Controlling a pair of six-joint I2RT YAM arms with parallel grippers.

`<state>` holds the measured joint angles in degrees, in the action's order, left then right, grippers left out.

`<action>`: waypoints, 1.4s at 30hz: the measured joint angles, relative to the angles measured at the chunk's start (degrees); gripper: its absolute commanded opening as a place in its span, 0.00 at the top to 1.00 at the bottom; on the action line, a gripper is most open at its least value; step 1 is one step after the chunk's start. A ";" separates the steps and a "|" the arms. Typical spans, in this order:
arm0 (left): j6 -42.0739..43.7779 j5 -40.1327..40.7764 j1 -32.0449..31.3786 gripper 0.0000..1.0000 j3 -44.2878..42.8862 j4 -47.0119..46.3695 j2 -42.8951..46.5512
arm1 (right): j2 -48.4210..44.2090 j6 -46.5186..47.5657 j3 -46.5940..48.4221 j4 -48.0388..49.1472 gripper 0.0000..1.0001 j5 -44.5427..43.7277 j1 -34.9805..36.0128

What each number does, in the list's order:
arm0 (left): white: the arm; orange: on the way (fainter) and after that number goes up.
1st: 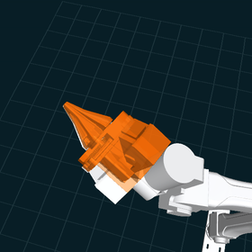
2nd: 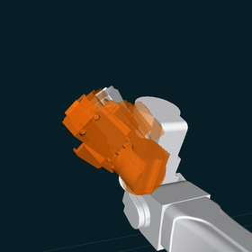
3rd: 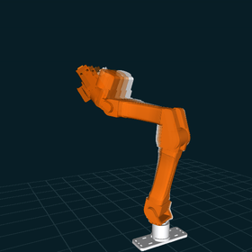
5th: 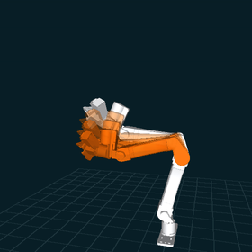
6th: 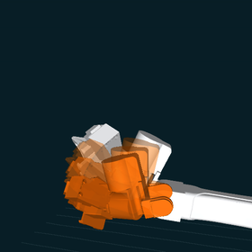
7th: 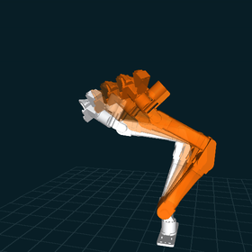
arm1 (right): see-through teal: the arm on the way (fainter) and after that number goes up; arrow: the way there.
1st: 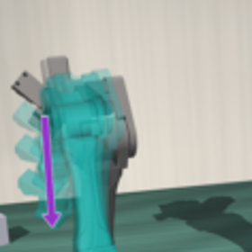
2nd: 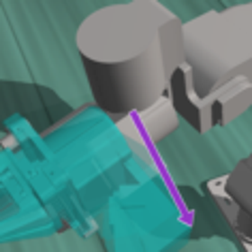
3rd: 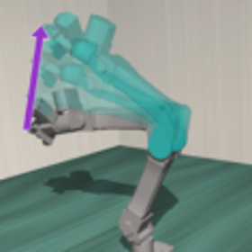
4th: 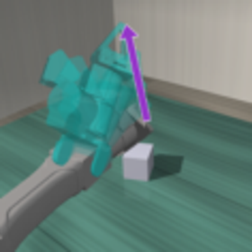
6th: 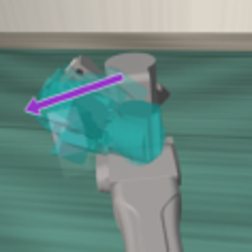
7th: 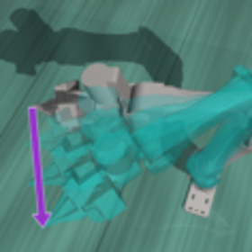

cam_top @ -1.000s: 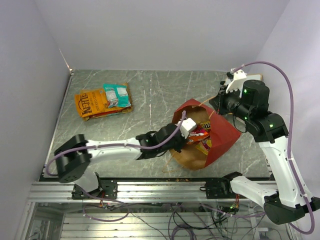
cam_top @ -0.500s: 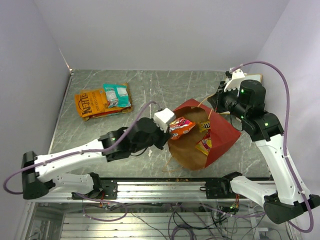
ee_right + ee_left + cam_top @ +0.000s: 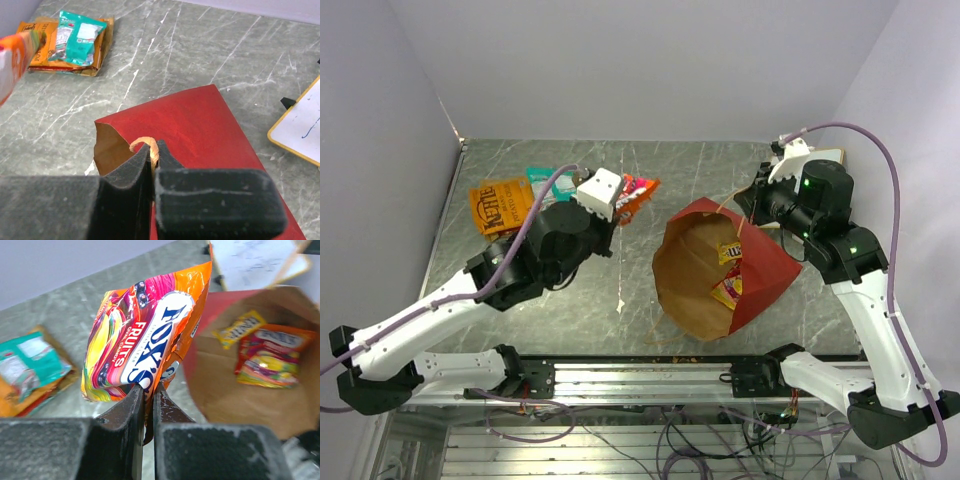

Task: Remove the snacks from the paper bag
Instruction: Take out the snack from the paper bag, then place the snack at the center of the board.

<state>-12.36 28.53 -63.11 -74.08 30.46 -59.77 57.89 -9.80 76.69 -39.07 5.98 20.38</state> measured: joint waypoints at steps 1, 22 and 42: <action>0.94 0.98 1.29 0.93 0.00 -0.13 -0.46 | 0.00 0.22 0.02 -0.11 1.00 0.15 0.00; -13.60 11.02 46.25 0.93 -16.63 12.81 -25.99 | -3.61 1.99 -2.47 0.50 1.00 4.26 0.00; -36.79 20.09 52.19 0.93 -31.67 35.01 -47.41 | -4.70 1.46 -2.99 0.70 1.00 4.11 0.00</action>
<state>-49.15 48.62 -10.92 -105.75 65.47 -107.18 53.19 -8.34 73.69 -38.37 10.09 20.38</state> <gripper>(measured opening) 0.160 0.004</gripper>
